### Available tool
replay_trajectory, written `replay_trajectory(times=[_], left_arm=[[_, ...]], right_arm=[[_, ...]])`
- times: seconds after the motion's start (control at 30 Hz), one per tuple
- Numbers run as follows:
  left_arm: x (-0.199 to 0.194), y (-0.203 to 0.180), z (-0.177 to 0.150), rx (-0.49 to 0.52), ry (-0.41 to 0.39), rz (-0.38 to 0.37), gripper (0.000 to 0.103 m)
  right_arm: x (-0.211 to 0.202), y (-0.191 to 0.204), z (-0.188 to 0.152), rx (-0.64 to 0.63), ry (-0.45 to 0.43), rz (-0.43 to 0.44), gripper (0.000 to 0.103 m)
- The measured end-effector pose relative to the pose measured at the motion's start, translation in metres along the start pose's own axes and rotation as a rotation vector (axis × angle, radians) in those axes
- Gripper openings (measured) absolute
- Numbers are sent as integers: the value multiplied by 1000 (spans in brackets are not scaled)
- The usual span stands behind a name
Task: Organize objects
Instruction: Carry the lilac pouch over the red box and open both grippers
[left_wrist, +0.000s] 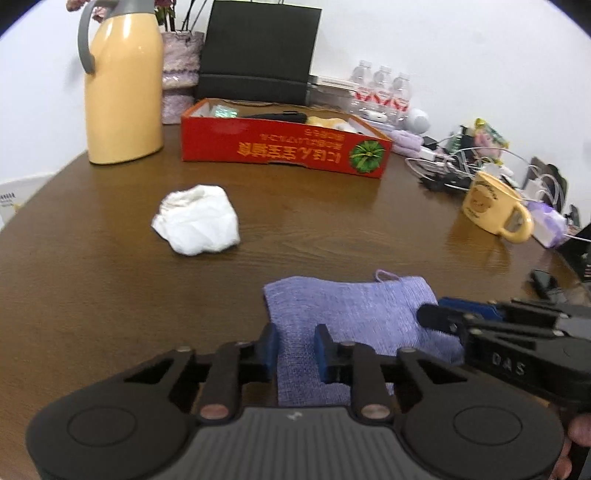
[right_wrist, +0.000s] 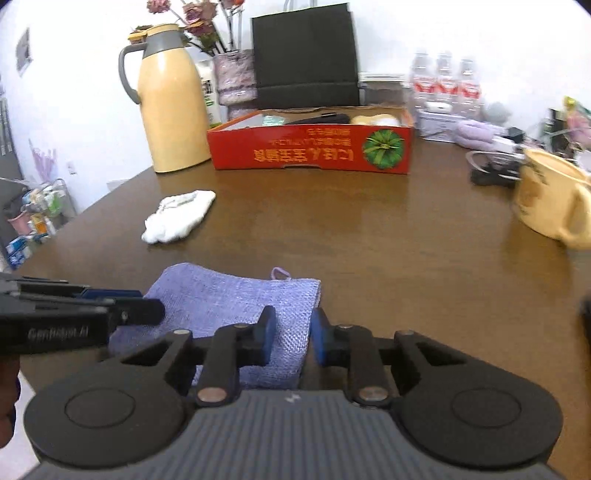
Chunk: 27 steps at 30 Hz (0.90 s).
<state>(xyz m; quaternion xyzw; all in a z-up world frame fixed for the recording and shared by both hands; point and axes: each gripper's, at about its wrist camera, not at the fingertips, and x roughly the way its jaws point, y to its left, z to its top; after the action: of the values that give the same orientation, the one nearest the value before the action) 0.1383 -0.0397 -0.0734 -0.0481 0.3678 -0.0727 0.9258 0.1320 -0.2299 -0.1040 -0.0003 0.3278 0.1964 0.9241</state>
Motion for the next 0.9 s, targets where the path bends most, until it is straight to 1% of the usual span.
replay_trajectory(times=[0.1,0.17,0.23,0.27,0.3,0.37,0.4,0.5,0.57,0.63,0.7,0.73,0.8,0.87,0.9], left_arm=[[-6,-9,-8,44,-5,20,17],[-8,-11,-12,59,-16,20,19],[-8,-10,-13,64,-24,19,17],[-8,-10,-13,60,-23,20,11],[-9,-11,-13,64,-25,25,2],[-13,-12,-13,72,-51,18,1],[-15,-12,-11,77,-67,14,0],[-19,-11,7,65,-108,-25,0],[-18,-7,32,59,-151,-69,0],[-14,-1,64,63,-212,-93,0],[-1,5,108,64,-271,-121,0],[10,8,132,69,-283,-128,0],[39,11,178,75,-276,-113,0],[80,17,225,66,-228,-104,0],[105,23,248,34,-168,-115,0]], right_arm=[[-17,-4,-9,32,-22,4,38],[-17,-6,-12,45,-15,-9,38],[-13,-8,-14,47,-15,-18,37],[-12,-5,-14,31,-23,-29,34],[-10,-2,-15,13,-25,-42,23],[-9,2,-15,-8,-32,-51,15],[-10,3,-15,-19,-40,-48,6],[-15,3,-5,-32,-100,-65,6],[-17,1,15,-34,-154,-67,6],[-13,-5,42,-25,-198,-49,6],[-1,-16,81,-9,-243,-23,6],[7,-21,103,-12,-266,-24,6],[34,-30,152,-30,-300,-22,6],[76,-44,199,-17,-259,15,6],[102,-52,220,-2,-229,24,6]])
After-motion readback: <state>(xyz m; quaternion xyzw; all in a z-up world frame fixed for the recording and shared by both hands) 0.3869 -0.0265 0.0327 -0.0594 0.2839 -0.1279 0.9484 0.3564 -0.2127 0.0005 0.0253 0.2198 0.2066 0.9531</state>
